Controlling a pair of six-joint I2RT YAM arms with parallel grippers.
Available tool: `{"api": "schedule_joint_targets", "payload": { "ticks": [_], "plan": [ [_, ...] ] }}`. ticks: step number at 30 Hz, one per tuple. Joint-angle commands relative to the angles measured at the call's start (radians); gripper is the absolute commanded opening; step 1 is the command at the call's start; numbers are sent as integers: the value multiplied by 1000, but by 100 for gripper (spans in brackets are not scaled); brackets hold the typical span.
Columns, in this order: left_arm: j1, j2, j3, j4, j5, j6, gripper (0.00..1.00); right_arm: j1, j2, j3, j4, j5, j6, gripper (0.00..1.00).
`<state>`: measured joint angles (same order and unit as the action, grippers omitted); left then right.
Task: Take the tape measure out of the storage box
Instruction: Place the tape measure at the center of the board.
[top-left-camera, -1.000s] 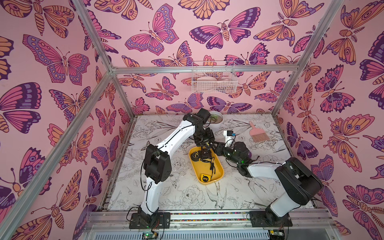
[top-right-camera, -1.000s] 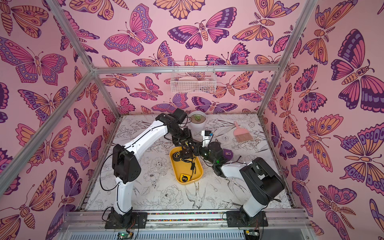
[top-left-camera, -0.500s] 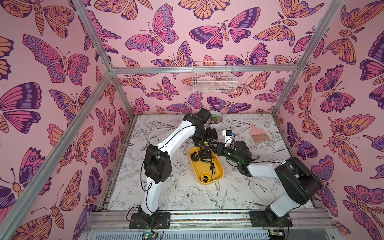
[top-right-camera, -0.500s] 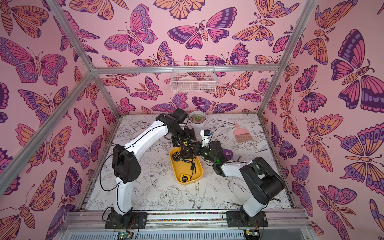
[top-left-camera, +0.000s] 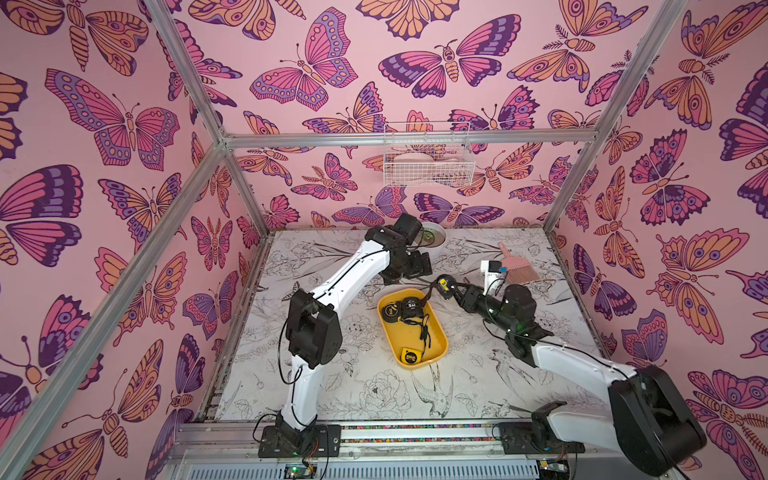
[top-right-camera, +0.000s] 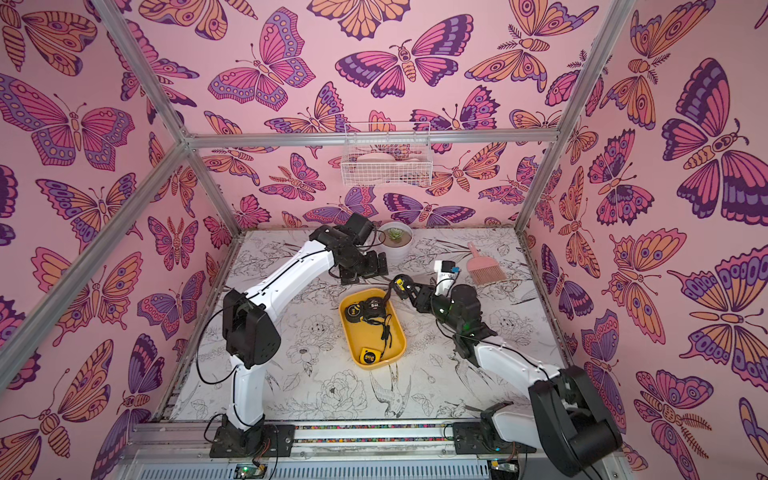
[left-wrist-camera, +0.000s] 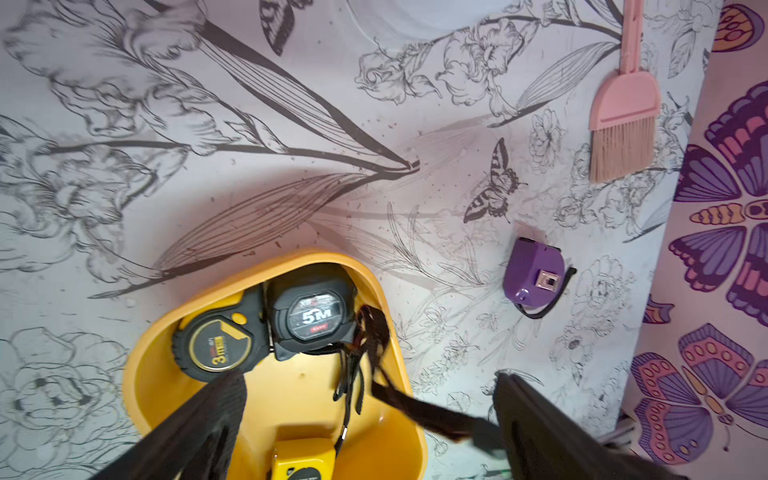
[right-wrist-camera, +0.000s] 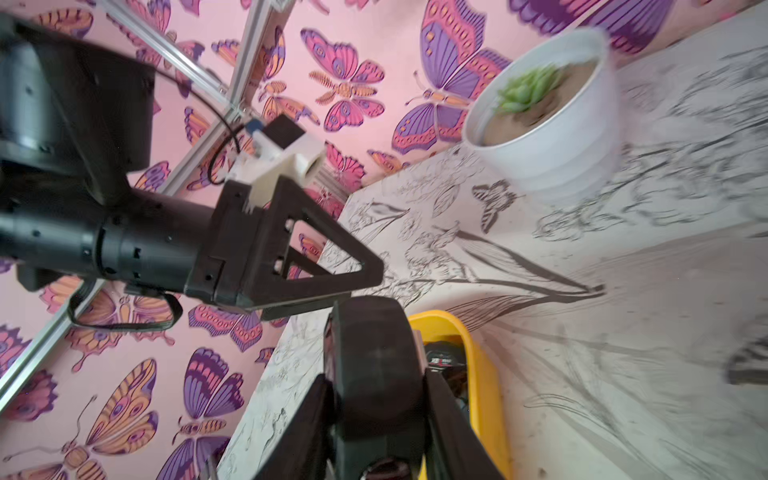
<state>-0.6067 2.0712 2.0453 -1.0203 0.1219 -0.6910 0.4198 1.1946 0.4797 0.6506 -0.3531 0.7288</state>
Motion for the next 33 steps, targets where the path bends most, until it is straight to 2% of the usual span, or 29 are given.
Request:
{"api": "schedule_joint_targets", "payload": {
  "ticks": [1, 4, 10, 15, 20, 27, 33],
  "plan": [
    [7, -48, 5, -35, -99, 71, 100, -88, -103, -34, -138, 61, -15, 6],
    [2, -52, -4, -54, -139, 116, 100, -161, -140, -18, -275, 55, -70, 6],
    [-45, -28, -44, -117, -195, 223, 100, -287, 26, 4, -171, -47, -40, 6],
    [-76, -28, -99, -147, -209, 262, 99, -303, 233, 98, -129, -145, 0, 7],
    [-92, -43, -146, -163, -234, 290, 100, -298, 362, 152, -108, -200, 29, 8],
    [-117, -5, -143, -201, -241, 322, 99, -277, 475, 233, -260, -138, -16, 10],
    [-128, 40, -105, -213, -238, 348, 100, -265, 512, 278, -397, -61, -64, 13]
  ]
}}
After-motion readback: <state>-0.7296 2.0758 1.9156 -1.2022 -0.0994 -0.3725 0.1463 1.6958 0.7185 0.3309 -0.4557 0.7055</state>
